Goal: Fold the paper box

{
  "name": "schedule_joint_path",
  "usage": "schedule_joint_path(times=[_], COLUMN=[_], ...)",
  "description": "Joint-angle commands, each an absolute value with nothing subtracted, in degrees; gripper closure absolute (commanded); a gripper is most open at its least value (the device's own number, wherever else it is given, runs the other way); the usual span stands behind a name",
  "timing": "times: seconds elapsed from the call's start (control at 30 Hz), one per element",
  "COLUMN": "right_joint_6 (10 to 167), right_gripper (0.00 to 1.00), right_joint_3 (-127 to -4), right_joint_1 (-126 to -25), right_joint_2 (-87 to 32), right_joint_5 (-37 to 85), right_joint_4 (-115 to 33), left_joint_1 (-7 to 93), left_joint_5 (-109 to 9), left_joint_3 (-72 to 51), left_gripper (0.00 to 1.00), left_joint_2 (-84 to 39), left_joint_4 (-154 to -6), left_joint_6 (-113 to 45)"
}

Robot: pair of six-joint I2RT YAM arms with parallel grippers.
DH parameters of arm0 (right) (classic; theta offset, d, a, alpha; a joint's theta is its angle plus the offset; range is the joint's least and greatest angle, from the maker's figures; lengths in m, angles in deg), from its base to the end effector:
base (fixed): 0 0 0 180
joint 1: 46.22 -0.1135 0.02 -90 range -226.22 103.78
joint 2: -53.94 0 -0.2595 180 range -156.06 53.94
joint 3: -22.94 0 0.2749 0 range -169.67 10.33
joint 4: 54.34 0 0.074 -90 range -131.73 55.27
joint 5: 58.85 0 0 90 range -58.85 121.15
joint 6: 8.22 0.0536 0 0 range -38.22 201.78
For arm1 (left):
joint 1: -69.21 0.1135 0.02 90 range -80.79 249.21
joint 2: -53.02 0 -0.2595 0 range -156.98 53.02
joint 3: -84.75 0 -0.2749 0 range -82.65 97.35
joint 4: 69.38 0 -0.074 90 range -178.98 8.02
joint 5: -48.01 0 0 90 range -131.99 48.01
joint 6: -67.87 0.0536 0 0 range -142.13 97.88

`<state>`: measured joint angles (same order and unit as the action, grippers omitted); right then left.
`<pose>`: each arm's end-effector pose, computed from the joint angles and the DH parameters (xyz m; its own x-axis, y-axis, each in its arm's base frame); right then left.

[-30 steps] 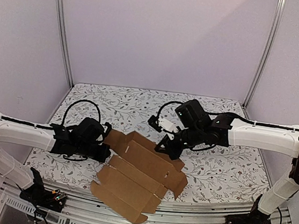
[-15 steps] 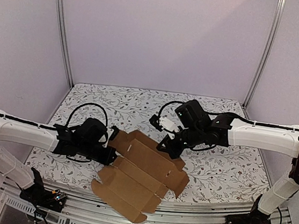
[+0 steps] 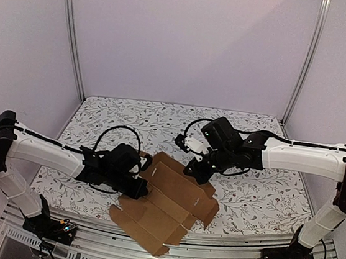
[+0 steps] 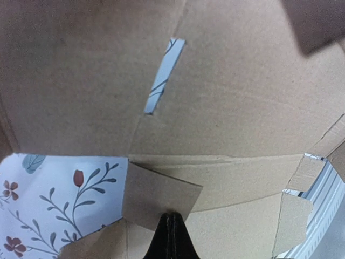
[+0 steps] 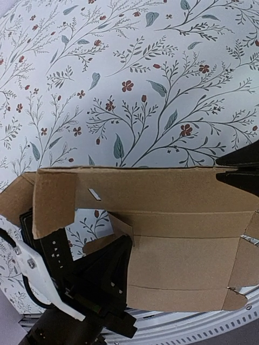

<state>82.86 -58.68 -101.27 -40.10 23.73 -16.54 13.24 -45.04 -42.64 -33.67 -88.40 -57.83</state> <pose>0.2167 0.3221 0.2155 -0.4564 -0.6204 -0.6379 -0.8517 0.5121 0.1113 0.1707 -0.2579 0.1165 -0.8568 0.2275 -0.4628 0.4254 0.8191 -0.3849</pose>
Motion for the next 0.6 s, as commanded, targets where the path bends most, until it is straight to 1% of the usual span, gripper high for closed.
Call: schedule_joint_path(times=[0.0, 0.27, 0.47, 0.57], right_joint_6=[83.78, 83.98, 84.07, 84.07], right_gripper=[1.00, 1.00, 1.00, 1.00], right_joint_3=[-58.73, -57.73, -57.19, -56.89], right_joint_1=[-101.40, -101.85, -101.88, -101.89], right_joint_2=[-40.19, -39.89, -39.49, -39.42], right_joint_5=[25.43, 25.96, 26.65, 28.08], right_joint_4=[-17.82, -17.83, -18.00, -17.72], left_joint_1=[11.71, 11.09, 11.11, 11.07], left_joint_5=[-44.96, -42.18, -42.20, -40.74], left_joint_3=[-41.34, -41.19, -40.95, -40.39], left_gripper=[1.00, 1.00, 1.00, 1.00], left_joint_2=[-37.15, -41.09, -39.26, -36.93], left_joint_4=[-86.37, -85.14, -84.76, -87.49], left_joint_6=[-59.01, -59.91, -60.03, -59.31])
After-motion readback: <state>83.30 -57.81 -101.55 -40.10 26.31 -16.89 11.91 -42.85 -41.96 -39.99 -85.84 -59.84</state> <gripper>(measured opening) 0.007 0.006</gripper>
